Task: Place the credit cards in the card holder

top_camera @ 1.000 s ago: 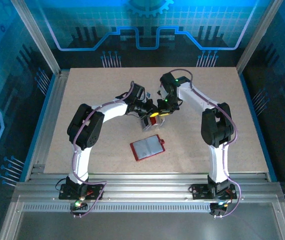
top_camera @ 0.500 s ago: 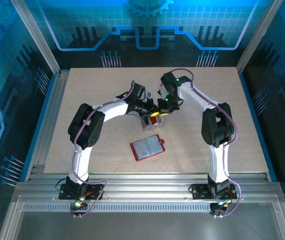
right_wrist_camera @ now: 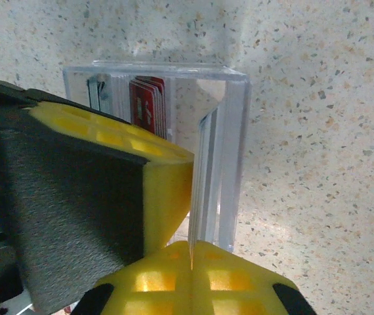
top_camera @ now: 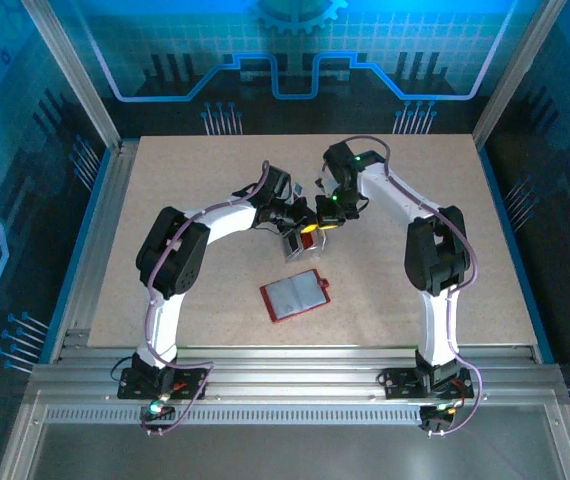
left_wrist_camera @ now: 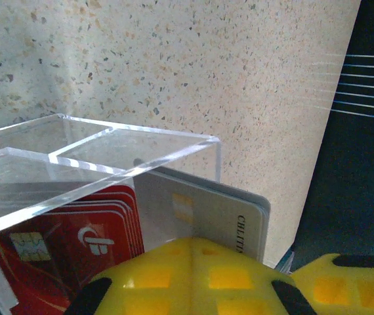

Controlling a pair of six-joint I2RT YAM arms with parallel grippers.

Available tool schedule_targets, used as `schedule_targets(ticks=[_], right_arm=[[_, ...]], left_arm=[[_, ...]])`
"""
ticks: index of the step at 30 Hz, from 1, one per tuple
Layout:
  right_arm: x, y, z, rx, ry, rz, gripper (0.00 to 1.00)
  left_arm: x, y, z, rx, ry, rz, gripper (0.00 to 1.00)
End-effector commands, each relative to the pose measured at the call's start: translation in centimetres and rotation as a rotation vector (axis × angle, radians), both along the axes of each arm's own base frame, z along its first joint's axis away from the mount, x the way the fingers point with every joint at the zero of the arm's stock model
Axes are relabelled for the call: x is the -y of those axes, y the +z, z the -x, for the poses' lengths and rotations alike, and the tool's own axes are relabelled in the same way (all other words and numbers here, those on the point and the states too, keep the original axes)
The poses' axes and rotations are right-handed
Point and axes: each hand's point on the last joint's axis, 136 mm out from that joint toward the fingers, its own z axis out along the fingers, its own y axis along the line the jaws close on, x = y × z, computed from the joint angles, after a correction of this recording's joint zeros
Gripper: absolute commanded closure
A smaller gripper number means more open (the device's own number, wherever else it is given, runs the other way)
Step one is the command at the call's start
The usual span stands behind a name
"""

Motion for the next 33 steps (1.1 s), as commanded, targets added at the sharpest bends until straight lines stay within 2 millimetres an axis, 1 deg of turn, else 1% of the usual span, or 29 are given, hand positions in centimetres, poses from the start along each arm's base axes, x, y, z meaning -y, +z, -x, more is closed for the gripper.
schedule_targets(ticks=[1, 5, 11, 14, 19, 22, 24, 28, 33], right_arm=[[-1.3, 3.6, 0.9, 0.013, 0.016, -0.130, 1.00], [-0.9, 3.7, 0.8, 0.013, 0.002, -0.135, 1.00], [0.4, 3.0, 0.9, 0.007, -0.022, -0.110, 1.00], [0.6, 2.9, 1.1, 0.006, -0.024, -0.110, 1.00], [1.1, 2.7, 0.9, 0.014, -0.030, -0.085, 1.00], [1.5, 2.5, 0.8, 0.021, -0.037, -0.061, 1.00], [1.8, 2.6, 0.7, 0.035, -0.048, -0.045, 1.00], [1.8, 3.2, 0.7, 0.046, -0.044, -0.048, 1.00], [1.7, 3.6, 0.7, 0.056, -0.039, -0.053, 1.00]], left_arm=[[-2.3, -7.8, 2.1, -0.133, 0.035, -0.211, 1.00], [-2.4, -7.9, 2.1, -0.130, 0.034, -0.224, 1.00], [-2.5, -8.1, 2.2, -0.135, 0.034, -0.227, 1.00], [-2.4, -8.0, 2.2, -0.135, 0.032, -0.226, 1.00], [-2.5, -7.8, 2.2, -0.136, 0.033, -0.221, 1.00], [-2.4, -7.3, 2.1, -0.134, 0.030, -0.206, 1.00], [-2.1, -6.5, 2.0, -0.128, 0.028, -0.169, 1.00], [-1.4, -4.4, 1.5, -0.108, 0.019, -0.091, 1.00], [-0.8, -0.7, 0.6, -0.062, 0.012, 0.007, 0.99]])
